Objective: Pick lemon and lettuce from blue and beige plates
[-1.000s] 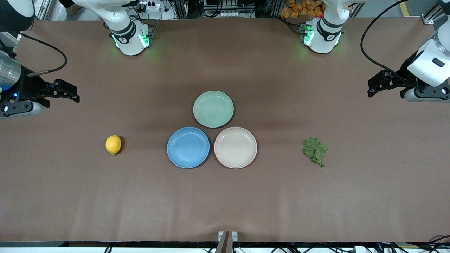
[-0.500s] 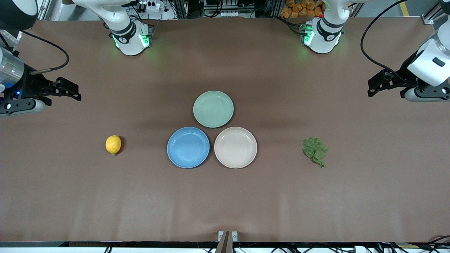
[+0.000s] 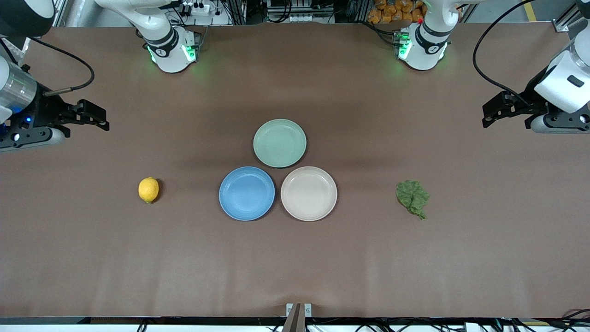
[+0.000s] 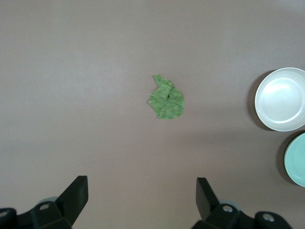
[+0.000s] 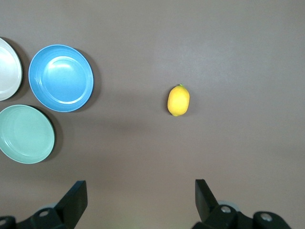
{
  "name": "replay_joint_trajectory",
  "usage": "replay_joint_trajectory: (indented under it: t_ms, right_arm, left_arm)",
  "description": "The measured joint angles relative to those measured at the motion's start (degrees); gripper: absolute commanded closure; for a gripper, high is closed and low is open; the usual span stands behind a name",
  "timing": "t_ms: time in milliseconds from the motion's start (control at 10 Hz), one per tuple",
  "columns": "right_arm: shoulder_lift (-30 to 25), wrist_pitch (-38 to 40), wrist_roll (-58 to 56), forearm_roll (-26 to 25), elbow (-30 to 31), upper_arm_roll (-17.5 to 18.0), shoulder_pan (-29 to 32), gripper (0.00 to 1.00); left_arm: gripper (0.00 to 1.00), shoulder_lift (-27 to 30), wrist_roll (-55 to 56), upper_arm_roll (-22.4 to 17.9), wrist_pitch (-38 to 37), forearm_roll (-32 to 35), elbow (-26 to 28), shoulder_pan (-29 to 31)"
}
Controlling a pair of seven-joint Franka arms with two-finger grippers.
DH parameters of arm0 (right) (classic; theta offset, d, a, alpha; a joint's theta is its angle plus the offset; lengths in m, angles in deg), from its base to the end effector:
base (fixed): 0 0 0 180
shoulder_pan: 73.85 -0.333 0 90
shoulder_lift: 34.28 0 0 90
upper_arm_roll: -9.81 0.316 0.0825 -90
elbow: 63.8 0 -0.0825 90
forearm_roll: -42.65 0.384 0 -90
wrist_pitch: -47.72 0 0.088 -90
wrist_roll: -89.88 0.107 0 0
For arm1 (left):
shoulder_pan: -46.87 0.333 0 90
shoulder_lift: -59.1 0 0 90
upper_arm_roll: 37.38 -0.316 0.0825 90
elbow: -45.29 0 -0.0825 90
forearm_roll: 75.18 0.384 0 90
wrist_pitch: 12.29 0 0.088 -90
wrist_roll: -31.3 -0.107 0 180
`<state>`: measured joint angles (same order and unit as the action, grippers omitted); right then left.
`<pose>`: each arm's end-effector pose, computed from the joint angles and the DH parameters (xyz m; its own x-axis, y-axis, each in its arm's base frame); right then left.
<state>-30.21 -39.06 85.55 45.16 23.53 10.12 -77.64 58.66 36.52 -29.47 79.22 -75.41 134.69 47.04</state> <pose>0.5679 0.0455 0.6018 0.9859 0.1488 -0.0769 0.1452 -0.9881 -0.0501 0.5546 -0.0755 0.6276 0.9986 -0.0438 0.0286 -0.0440 -0.9990 0.0077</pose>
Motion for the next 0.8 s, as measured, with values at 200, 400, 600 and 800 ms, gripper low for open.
replay_joint_trajectory:
  t_ms: [200, 400, 600, 800]
  right_arm:
    - [-0.03, -0.07, 0.01, -0.05, 0.23, 0.0, -0.02, 0.0]
    - [-0.09, -0.07, 0.01, -0.08, 0.32, 0.0, -0.02, 0.0]
    - [-0.12, -0.07, 0.03, -0.09, 0.34, 0.0, -0.02, 0.0]
    - [-0.54, -0.08, 0.06, -0.13, 0.75, -0.01, -0.02, 0.0]
  left_arm:
    - [0.0, 0.0, 0.0, -0.05, 0.0, 0.0, 0.0, 0.03]
    - [0.0, 0.0, 0.0, -0.12, 0.0, 0.4, -0.12, 0.09]
    - [0.0, 0.0, 0.0, -0.12, 0.0, 0.96, -0.45, 0.09]
    - [0.0, 0.0, 0.0, -0.12, 0.0, 0.97, -0.49, 0.09]
